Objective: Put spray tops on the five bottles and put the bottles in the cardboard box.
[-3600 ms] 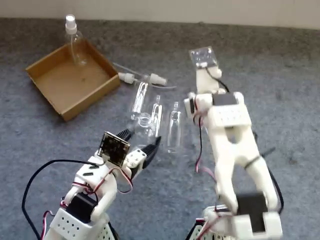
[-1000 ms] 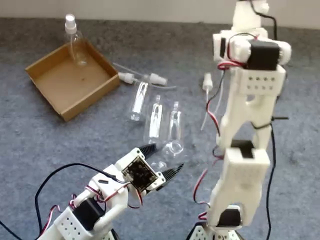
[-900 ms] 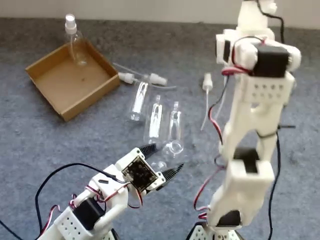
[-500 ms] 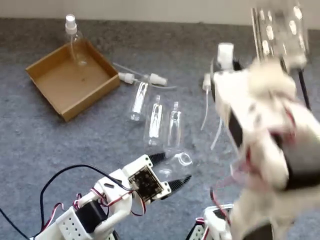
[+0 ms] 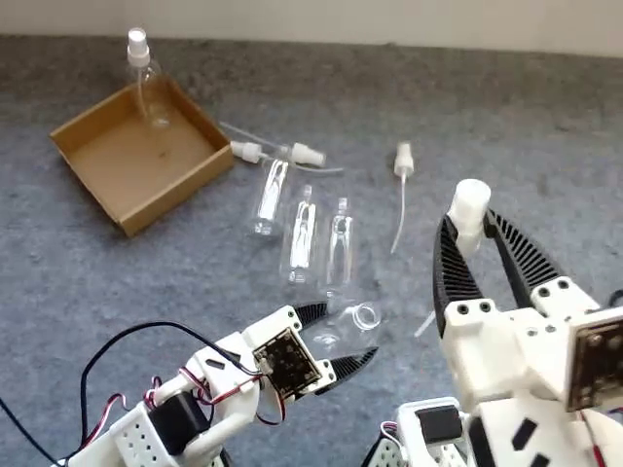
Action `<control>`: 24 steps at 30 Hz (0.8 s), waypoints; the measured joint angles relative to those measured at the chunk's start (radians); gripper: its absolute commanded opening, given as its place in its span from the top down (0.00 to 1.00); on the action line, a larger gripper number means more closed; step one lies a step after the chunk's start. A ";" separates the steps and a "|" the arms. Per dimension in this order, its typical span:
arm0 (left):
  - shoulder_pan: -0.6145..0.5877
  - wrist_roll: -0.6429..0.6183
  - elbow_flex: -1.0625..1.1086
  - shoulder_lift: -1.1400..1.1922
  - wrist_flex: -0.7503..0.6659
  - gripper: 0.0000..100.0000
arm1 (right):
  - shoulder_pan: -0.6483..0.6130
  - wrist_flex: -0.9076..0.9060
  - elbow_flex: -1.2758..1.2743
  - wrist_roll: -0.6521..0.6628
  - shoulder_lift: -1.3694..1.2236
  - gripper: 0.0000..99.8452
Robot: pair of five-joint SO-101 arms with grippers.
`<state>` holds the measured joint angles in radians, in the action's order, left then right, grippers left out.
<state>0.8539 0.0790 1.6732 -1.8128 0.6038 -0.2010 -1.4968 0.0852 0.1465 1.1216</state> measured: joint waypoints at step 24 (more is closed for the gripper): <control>0.000 0.000 0.000 0.000 0.000 0.90 | 0.000 0.459 -0.552 -0.170 0.443 0.99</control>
<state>0.8539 0.0790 1.6732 -1.8128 0.6038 -0.2010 -1.0380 -0.4672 -0.0238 1.5650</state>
